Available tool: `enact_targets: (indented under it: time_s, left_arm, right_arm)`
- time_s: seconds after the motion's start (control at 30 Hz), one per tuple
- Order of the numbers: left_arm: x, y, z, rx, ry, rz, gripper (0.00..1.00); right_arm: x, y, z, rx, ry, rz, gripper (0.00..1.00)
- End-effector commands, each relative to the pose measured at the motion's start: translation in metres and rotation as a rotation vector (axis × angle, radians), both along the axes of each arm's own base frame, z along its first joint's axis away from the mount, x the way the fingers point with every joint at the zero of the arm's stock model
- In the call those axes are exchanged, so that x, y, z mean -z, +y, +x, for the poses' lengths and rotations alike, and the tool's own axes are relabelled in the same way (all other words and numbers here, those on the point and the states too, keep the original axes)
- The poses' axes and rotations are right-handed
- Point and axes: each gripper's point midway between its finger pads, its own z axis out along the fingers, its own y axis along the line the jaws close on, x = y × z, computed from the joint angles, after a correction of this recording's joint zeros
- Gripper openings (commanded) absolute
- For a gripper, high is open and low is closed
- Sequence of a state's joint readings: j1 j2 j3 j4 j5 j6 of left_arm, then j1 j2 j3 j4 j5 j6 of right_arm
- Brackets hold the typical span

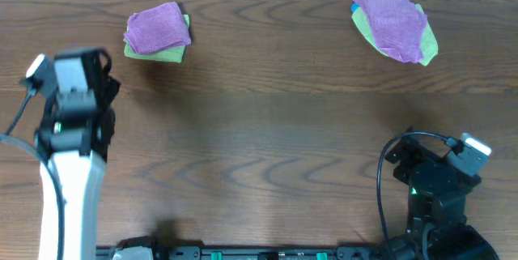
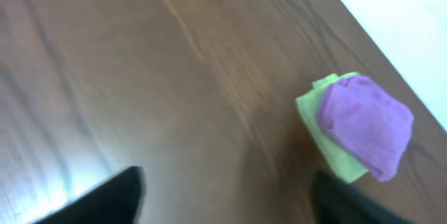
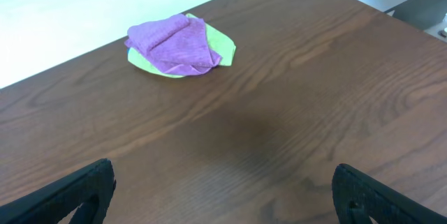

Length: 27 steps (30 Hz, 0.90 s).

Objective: Fold the cloth

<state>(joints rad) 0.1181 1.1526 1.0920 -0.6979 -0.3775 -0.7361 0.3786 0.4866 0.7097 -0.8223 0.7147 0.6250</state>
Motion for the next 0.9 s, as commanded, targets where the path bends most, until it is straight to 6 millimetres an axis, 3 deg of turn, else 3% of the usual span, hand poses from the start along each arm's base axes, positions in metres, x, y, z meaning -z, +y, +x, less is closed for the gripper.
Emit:
enact_targets:
  time_s: [0.0,0.47,0.6,0.87]
  left_arm:
    - [0.001,0.007,-0.025,-0.071,-0.048,-0.010,0.95]
    - [0.021,-0.004,-0.109,-0.054,-0.128,0.019,0.95]
    - [0.032,-0.018,-0.128,-0.003,-0.112,-0.035,0.95]
    - [0.024,-0.018,-0.165,-0.008,-0.158,0.020,0.95]
  right_arm:
    - [-0.001,-0.003,-0.001,0.022,-0.009,0.006,0.99]
    - [-0.001,-0.003,-0.001,0.022,-0.009,0.006,0.99]
    - [-0.001,-0.003,-0.001,0.022,-0.009,0.006,0.99]
    - [-0.001,-0.003,-0.001,0.022,-0.009,0.006,0.99]
